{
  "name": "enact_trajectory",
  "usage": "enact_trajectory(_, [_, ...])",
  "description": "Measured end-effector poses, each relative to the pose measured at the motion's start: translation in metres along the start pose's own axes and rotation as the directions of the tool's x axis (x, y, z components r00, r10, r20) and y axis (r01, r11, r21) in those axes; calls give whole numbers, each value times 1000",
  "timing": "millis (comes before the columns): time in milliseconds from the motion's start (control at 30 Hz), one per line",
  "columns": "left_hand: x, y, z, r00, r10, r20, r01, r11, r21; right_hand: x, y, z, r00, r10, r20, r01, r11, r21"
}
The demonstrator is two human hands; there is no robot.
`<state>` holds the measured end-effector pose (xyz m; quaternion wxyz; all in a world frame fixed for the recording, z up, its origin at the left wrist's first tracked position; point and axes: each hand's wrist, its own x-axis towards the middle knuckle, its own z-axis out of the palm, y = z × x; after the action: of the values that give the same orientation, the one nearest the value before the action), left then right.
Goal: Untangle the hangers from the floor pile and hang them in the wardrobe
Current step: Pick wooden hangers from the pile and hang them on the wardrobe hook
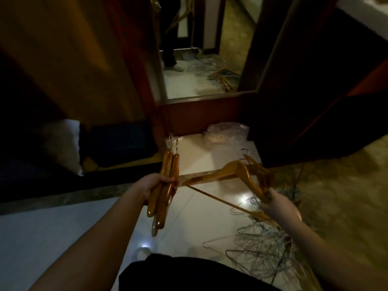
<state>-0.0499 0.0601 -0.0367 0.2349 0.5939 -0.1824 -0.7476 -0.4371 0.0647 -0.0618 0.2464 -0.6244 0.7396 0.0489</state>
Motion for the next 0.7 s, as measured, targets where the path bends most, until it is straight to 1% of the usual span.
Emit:
enact_trajectory(167, [-51,-17,-87,995,23,-98,-30,997,-77,-13,-95,28,990,-141,17,141,990,-17])
enact_trajectory(267, [-81,-27,-145,993,49,-111,-65,988,-142,-21,-154,50,976,-219,-3,218,974,-57])
enact_trajectory(333, [-104,-29,-185,992,59,-107,-78,981,-179,-31,-194,65,973,-228,16,229,970,-84])
enact_trajectory(433, [-136,-29,-244,989,86,-121,-109,973,-202,-41,-255,81,966,-258,33,259,965,-33])
enact_trajectory(567, [-176,-12,-308,975,145,-166,-173,970,-170,-49,-338,85,948,-316,-38,316,949,-13])
enact_trajectory(700, [-214,17,-348,959,222,-176,-245,962,-125,-56,-404,75,933,-334,-134,341,940,32])
